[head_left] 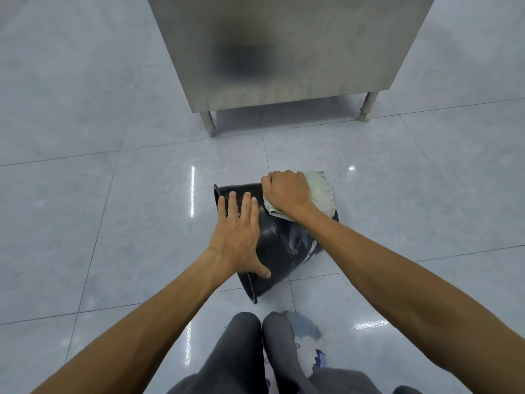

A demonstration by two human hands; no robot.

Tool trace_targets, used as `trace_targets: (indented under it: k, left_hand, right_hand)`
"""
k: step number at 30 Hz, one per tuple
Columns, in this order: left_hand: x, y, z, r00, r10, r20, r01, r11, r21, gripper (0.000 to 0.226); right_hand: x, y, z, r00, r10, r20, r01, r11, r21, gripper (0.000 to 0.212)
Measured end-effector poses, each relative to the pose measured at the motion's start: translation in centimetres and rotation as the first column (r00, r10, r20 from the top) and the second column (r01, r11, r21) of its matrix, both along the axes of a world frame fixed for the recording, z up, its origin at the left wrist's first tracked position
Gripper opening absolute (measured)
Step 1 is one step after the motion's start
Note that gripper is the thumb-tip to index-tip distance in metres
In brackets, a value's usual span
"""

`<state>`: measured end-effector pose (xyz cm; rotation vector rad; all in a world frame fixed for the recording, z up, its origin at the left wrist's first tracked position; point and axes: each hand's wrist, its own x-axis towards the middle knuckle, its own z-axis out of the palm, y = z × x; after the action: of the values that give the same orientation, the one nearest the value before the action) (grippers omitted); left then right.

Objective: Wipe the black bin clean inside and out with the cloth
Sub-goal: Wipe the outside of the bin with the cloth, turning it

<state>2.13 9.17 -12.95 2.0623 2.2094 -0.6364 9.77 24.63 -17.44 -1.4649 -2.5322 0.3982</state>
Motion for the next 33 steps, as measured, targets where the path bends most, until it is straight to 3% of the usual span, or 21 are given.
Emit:
trace_targets:
  k: [8, 11, 13, 16, 19, 24, 27, 33]
  left_hand:
    - [-1.8, 1.9, 0.4, 1.000, 0.016, 0.021, -0.015, 0.998, -0.053, 0.162]
    - [-2.4, 2.4, 0.4, 0.999, 0.014, 0.029, -0.012, 0.997, -0.070, 0.163]
    - [-2.5, 2.4, 0.3, 1.000, -0.013, 0.029, 0.015, 0.997, -0.073, 0.161]
    - [-2.9, 2.3, 0.2, 0.999, -0.033, 0.035, 0.035, 0.997, -0.072, 0.157]
    - [-3.0, 2.3, 0.2, 0.998, -0.037, 0.042, 0.040, 0.998, -0.056, 0.156]
    - [-2.1, 1.4, -0.3, 0.999, -0.021, 0.047, 0.023, 0.999, -0.045, 0.156]
    - [-2.4, 1.4, -0.4, 0.999, -0.012, 0.048, 0.014, 0.999, -0.040, 0.157]
    - [-3.0, 1.7, -0.7, 0.995, -0.003, 0.096, 0.005, 1.000, -0.027, 0.160]
  right_hand:
    - [3.2, -7.8, -3.0, 0.977, 0.049, -0.206, -0.022, 0.991, 0.129, 0.060]
    - [5.0, -9.2, -3.9, 0.959, 0.141, -0.247, -0.113, 0.986, 0.123, 0.063]
    - [5.4, -8.2, -4.0, 0.963, 0.159, -0.219, -0.129, 0.981, 0.145, 0.063]
    - [4.3, -5.9, -3.0, 0.984, 0.048, -0.169, -0.026, 0.991, 0.133, 0.060]
    - [2.9, -2.4, -1.7, 0.999, -0.021, -0.031, 0.023, 0.999, 0.049, 0.061]
    - [1.8, 2.9, -0.3, 0.988, 0.031, 0.153, -0.005, 0.986, -0.167, 0.064]
    - [1.9, 0.7, -0.7, 0.993, 0.077, 0.090, -0.073, 0.996, -0.048, 0.071]
    - [4.1, -9.4, -3.0, 0.978, 0.151, -0.147, -0.134, 0.984, 0.120, 0.061]
